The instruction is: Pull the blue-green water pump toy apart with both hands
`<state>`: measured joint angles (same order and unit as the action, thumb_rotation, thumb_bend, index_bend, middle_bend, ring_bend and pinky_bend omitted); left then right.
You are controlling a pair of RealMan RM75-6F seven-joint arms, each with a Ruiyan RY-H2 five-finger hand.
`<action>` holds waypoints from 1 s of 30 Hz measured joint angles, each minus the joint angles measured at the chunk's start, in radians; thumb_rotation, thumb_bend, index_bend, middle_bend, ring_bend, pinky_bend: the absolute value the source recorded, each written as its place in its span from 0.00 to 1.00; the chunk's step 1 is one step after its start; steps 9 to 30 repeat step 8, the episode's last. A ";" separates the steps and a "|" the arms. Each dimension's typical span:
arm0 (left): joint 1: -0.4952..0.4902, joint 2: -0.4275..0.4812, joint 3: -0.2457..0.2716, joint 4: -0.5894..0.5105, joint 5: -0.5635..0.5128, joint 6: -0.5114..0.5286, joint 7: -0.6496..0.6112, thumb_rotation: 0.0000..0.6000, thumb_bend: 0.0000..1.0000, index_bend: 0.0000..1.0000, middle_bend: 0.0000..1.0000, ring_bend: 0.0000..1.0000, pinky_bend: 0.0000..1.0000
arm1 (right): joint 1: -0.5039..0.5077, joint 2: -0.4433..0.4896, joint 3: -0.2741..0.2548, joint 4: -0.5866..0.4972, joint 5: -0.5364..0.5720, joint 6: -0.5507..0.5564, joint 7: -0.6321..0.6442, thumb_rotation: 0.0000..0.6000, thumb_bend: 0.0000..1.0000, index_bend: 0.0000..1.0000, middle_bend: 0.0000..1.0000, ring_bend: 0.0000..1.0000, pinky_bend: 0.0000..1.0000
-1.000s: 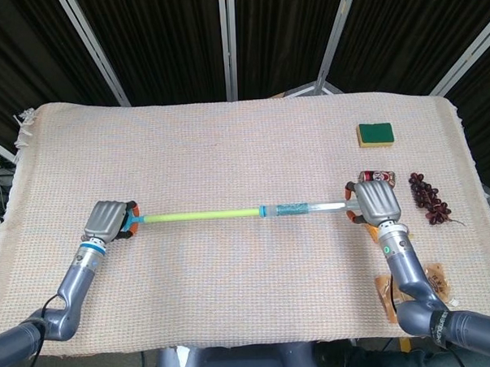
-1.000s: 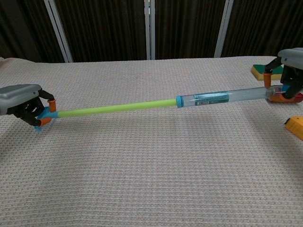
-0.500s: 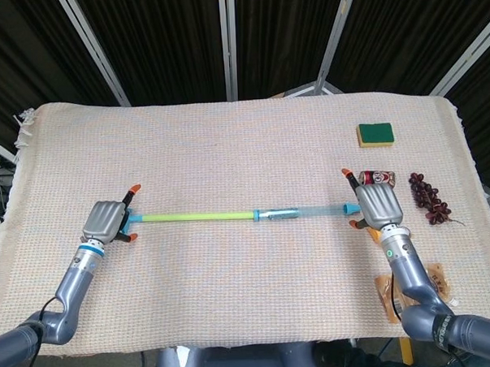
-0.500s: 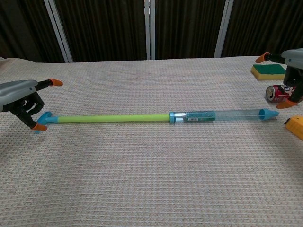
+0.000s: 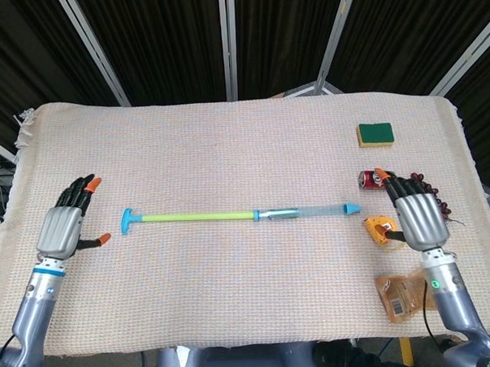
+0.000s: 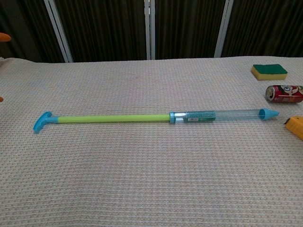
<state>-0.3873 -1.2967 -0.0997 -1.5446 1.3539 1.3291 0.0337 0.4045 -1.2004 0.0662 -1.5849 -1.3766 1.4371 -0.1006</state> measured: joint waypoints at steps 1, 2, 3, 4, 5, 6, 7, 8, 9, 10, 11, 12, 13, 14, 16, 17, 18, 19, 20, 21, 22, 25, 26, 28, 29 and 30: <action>0.019 0.026 0.009 -0.034 0.009 0.022 0.011 1.00 0.00 0.00 0.00 0.00 0.00 | -0.029 0.012 -0.015 0.006 -0.031 0.035 0.023 1.00 0.00 0.00 0.00 0.00 0.00; 0.038 0.051 0.019 -0.066 0.020 0.043 0.024 1.00 0.00 0.00 0.00 0.00 0.00 | -0.049 0.020 -0.026 0.011 -0.050 0.059 0.034 1.00 0.00 0.00 0.00 0.00 0.00; 0.066 0.083 0.033 -0.103 0.034 0.071 0.040 1.00 0.00 0.00 0.00 0.00 0.00 | -0.067 0.027 -0.037 0.017 -0.066 0.081 0.040 1.00 0.00 0.00 0.00 0.00 0.00; 0.085 0.101 0.044 -0.125 0.045 0.090 0.050 1.00 0.00 0.00 0.00 0.00 0.00 | -0.089 0.033 -0.049 0.024 -0.083 0.105 0.044 1.00 0.00 0.00 0.00 0.00 0.00; 0.103 0.115 0.056 -0.143 0.057 0.107 0.059 1.00 0.00 0.00 0.00 0.00 0.00 | -0.104 0.036 -0.057 0.030 -0.092 0.121 0.043 1.00 0.00 0.00 0.00 0.00 0.00; 0.124 0.129 0.071 -0.161 0.073 0.129 0.065 1.00 0.00 0.00 0.00 0.00 0.00 | -0.118 0.037 -0.065 0.035 -0.099 0.136 0.042 1.00 0.00 0.00 0.00 0.00 0.00; 0.137 0.138 0.081 -0.171 0.085 0.143 0.068 1.00 0.00 0.00 0.00 0.00 0.00 | -0.137 0.036 -0.074 0.044 -0.109 0.155 0.041 1.00 0.00 0.00 0.00 0.00 0.00; 0.148 0.144 0.091 -0.178 0.096 0.153 0.071 1.00 0.00 0.00 0.00 0.00 0.00 | -0.150 0.034 -0.079 0.051 -0.116 0.168 0.039 1.00 0.00 0.00 0.00 0.00 0.00; 0.148 0.144 0.091 -0.178 0.096 0.153 0.071 1.00 0.00 0.00 0.00 0.00 0.00 | -0.150 0.034 -0.079 0.051 -0.116 0.168 0.039 1.00 0.00 0.00 0.00 0.00 0.00; 0.148 0.144 0.091 -0.178 0.096 0.153 0.071 1.00 0.00 0.00 0.00 0.00 0.00 | -0.150 0.034 -0.079 0.051 -0.116 0.168 0.039 1.00 0.00 0.00 0.00 0.00 0.00; 0.148 0.144 0.091 -0.178 0.096 0.153 0.071 1.00 0.00 0.00 0.00 0.00 0.00 | -0.150 0.034 -0.079 0.051 -0.116 0.168 0.039 1.00 0.00 0.00 0.00 0.00 0.00; 0.148 0.144 0.091 -0.178 0.096 0.153 0.071 1.00 0.00 0.00 0.00 0.00 0.00 | -0.150 0.034 -0.079 0.051 -0.116 0.168 0.039 1.00 0.00 0.00 0.00 0.00 0.00; 0.148 0.144 0.091 -0.178 0.096 0.153 0.071 1.00 0.00 0.00 0.00 0.00 0.00 | -0.150 0.034 -0.079 0.051 -0.116 0.168 0.039 1.00 0.00 0.00 0.00 0.00 0.00; 0.148 0.144 0.091 -0.178 0.096 0.153 0.071 1.00 0.00 0.00 0.00 0.00 0.00 | -0.150 0.034 -0.079 0.051 -0.116 0.168 0.039 1.00 0.00 0.00 0.00 0.00 0.00; 0.148 0.144 0.091 -0.178 0.096 0.153 0.071 1.00 0.00 0.00 0.00 0.00 0.00 | -0.150 0.034 -0.079 0.051 -0.116 0.168 0.039 1.00 0.00 0.00 0.00 0.00 0.00; 0.148 0.144 0.091 -0.178 0.096 0.153 0.071 1.00 0.00 0.00 0.00 0.00 0.00 | -0.150 0.034 -0.079 0.051 -0.116 0.168 0.039 1.00 0.00 0.00 0.00 0.00 0.00; 0.148 0.144 0.091 -0.178 0.096 0.153 0.071 1.00 0.00 0.00 0.00 0.00 0.00 | -0.150 0.034 -0.079 0.051 -0.116 0.168 0.039 1.00 0.00 0.00 0.00 0.00 0.00; 0.148 0.144 0.091 -0.178 0.096 0.153 0.071 1.00 0.00 0.00 0.00 0.00 0.00 | -0.150 0.034 -0.079 0.051 -0.116 0.168 0.039 1.00 0.00 0.00 0.00 0.00 0.00; 0.148 0.144 0.091 -0.178 0.096 0.153 0.071 1.00 0.00 0.00 0.00 0.00 0.00 | -0.150 0.034 -0.079 0.051 -0.116 0.168 0.039 1.00 0.00 0.00 0.00 0.00 0.00; 0.148 0.144 0.091 -0.178 0.096 0.153 0.071 1.00 0.00 0.00 0.00 0.00 0.00 | -0.150 0.034 -0.079 0.051 -0.116 0.168 0.039 1.00 0.00 0.00 0.00 0.00 0.00; 0.148 0.144 0.091 -0.178 0.096 0.153 0.071 1.00 0.00 0.00 0.00 0.00 0.00 | -0.150 0.034 -0.079 0.051 -0.116 0.168 0.039 1.00 0.00 0.00 0.00 0.00 0.00; 0.148 0.144 0.091 -0.178 0.096 0.153 0.071 1.00 0.00 0.00 0.00 0.00 0.00 | -0.150 0.034 -0.079 0.051 -0.116 0.168 0.039 1.00 0.00 0.00 0.00 0.00 0.00; 0.148 0.144 0.091 -0.178 0.096 0.153 0.071 1.00 0.00 0.00 0.00 0.00 0.00 | -0.150 0.034 -0.079 0.051 -0.116 0.168 0.039 1.00 0.00 0.00 0.00 0.00 0.00; 0.148 0.144 0.091 -0.178 0.096 0.153 0.071 1.00 0.00 0.00 0.00 0.00 0.00 | -0.150 0.034 -0.079 0.051 -0.116 0.168 0.039 1.00 0.00 0.00 0.00 0.00 0.00; 0.148 0.144 0.091 -0.178 0.096 0.153 0.071 1.00 0.00 0.00 0.00 0.00 0.00 | -0.150 0.034 -0.079 0.051 -0.116 0.168 0.039 1.00 0.00 0.00 0.00 0.00 0.00; 0.148 0.144 0.091 -0.178 0.096 0.153 0.071 1.00 0.00 0.00 0.00 0.00 0.00 | -0.150 0.034 -0.079 0.051 -0.116 0.168 0.039 1.00 0.00 0.00 0.00 0.00 0.00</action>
